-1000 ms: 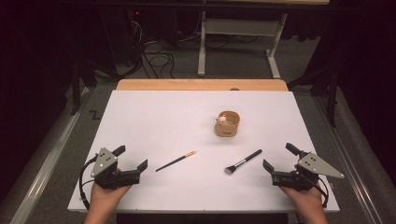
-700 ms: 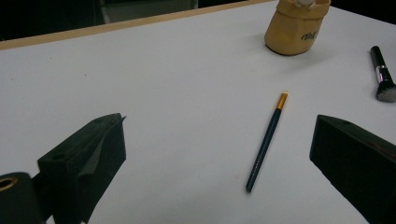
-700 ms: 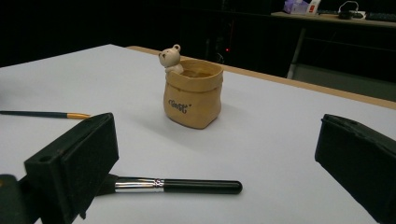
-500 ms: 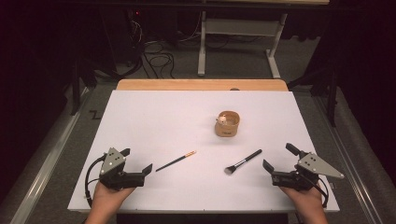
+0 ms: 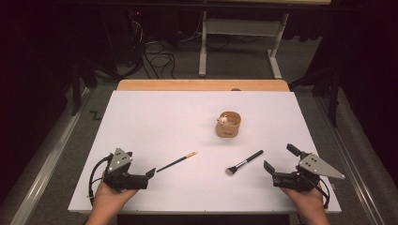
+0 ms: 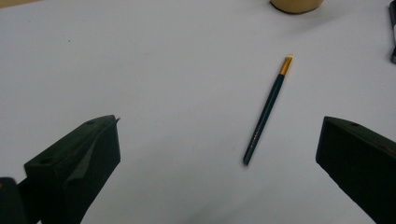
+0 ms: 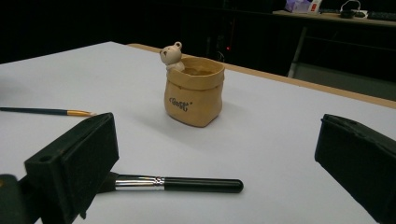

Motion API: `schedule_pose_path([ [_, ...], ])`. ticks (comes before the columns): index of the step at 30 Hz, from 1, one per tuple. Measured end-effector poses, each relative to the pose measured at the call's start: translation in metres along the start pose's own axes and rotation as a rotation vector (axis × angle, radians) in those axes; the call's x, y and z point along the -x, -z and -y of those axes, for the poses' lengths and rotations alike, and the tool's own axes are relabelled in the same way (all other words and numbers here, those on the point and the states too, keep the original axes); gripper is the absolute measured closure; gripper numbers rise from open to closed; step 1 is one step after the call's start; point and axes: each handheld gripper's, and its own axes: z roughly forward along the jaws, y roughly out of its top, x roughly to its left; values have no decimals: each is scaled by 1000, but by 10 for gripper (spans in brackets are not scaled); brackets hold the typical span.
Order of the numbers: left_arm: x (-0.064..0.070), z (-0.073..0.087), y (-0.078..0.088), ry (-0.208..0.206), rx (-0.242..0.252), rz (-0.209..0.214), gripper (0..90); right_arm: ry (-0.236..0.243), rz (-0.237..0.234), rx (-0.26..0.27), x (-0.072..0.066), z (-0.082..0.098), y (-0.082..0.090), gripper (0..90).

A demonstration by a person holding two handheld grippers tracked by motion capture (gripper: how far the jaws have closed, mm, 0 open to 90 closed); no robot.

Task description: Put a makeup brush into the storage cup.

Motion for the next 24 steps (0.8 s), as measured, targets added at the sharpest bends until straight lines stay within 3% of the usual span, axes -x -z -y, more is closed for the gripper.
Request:
schedule_pose_path([
  [12,-2,-1,-5,35,-119,48,8,5,-1,-3,-1,0,0,4],
  [19,4,-8,-12,24,-183,66,8,4,-4,-1,0,1,0,4],
  [24,12,-16,-11,10,-192,76,18,-5,-5,11,0,0,2,4],
])
